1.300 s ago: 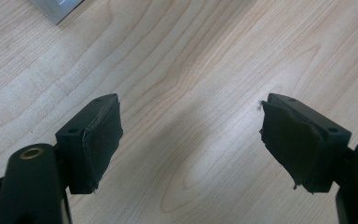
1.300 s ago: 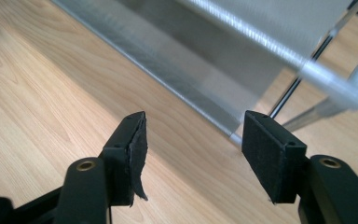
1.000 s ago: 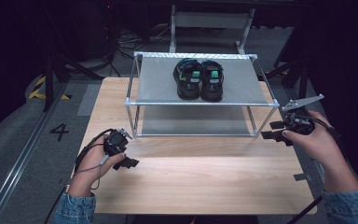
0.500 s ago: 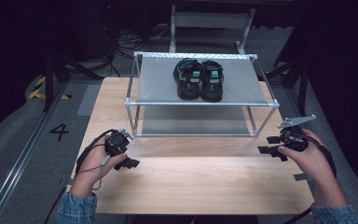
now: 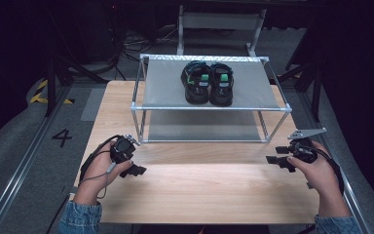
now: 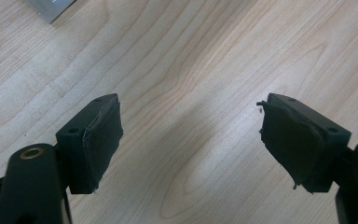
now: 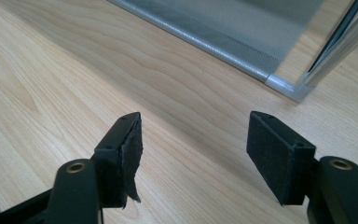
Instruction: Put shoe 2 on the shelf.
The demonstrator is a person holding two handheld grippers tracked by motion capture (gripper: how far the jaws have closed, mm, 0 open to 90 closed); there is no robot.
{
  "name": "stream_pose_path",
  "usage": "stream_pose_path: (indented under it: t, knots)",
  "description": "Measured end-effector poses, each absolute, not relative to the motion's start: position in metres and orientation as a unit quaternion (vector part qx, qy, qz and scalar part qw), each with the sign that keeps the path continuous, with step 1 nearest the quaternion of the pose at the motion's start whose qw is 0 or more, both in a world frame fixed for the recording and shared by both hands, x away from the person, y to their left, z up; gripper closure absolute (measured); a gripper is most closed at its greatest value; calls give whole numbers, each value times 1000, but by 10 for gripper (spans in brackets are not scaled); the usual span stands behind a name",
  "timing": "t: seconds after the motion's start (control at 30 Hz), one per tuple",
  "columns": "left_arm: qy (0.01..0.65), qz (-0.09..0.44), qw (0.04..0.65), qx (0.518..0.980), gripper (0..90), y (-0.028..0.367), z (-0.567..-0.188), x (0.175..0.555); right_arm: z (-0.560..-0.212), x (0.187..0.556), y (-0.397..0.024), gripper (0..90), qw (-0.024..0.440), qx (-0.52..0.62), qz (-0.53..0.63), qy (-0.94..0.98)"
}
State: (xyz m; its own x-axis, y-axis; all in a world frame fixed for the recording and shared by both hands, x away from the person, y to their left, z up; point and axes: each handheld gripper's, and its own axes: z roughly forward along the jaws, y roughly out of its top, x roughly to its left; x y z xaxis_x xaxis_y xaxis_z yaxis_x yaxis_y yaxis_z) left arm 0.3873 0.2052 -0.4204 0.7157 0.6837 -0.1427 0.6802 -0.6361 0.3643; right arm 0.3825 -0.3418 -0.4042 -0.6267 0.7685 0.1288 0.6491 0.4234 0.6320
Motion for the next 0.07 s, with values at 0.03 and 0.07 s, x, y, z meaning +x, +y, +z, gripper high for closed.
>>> stream_pose_path:
  t: [0.03, 0.07]
  knots:
    - [376, 6, 199, 905, 211, 205, -420, 387, -406, 382, -342, 365, 91, 423, 329, 839]
    - [376, 6, 199, 905, 211, 205, -420, 387, -406, 382, -342, 365, 91, 423, 329, 839]
